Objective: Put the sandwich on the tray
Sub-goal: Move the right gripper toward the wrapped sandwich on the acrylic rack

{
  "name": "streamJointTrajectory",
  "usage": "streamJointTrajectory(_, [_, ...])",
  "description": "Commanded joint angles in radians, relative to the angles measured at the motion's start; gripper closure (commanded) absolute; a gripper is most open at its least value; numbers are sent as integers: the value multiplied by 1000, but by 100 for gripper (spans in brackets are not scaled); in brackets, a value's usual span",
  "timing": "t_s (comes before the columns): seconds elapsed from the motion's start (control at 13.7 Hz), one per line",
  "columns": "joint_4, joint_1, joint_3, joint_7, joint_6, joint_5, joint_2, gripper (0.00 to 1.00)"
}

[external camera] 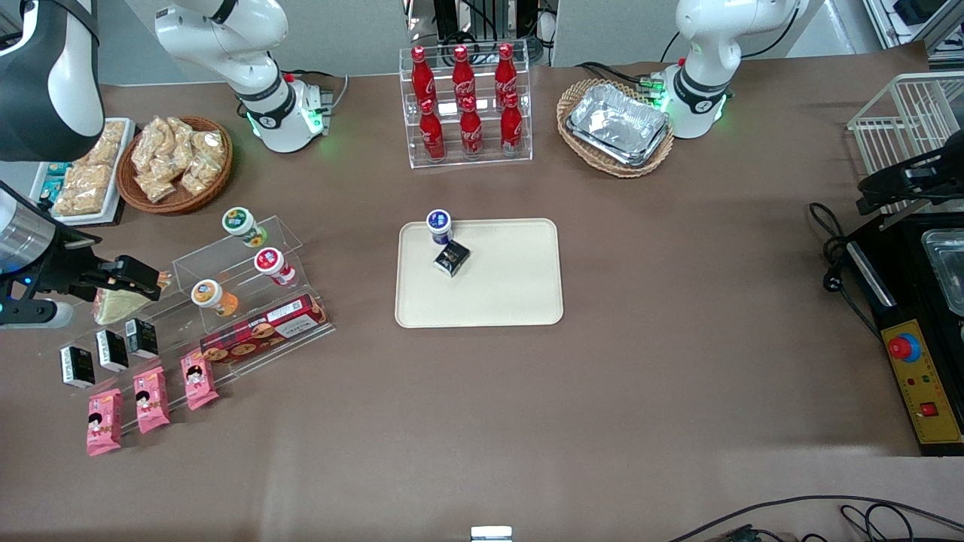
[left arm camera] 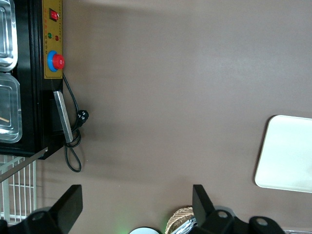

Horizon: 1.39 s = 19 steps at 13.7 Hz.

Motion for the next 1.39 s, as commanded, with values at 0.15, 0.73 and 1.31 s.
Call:
streamJointTrajectory(0.15, [21,-2,-2,-2,5,11,13,0])
streamJointTrajectory(0.73, [21,-3,-4,-10,4,14,6,0])
streamJointTrajectory(1.31, [21,-11,-17,-15,7,-1,3,0])
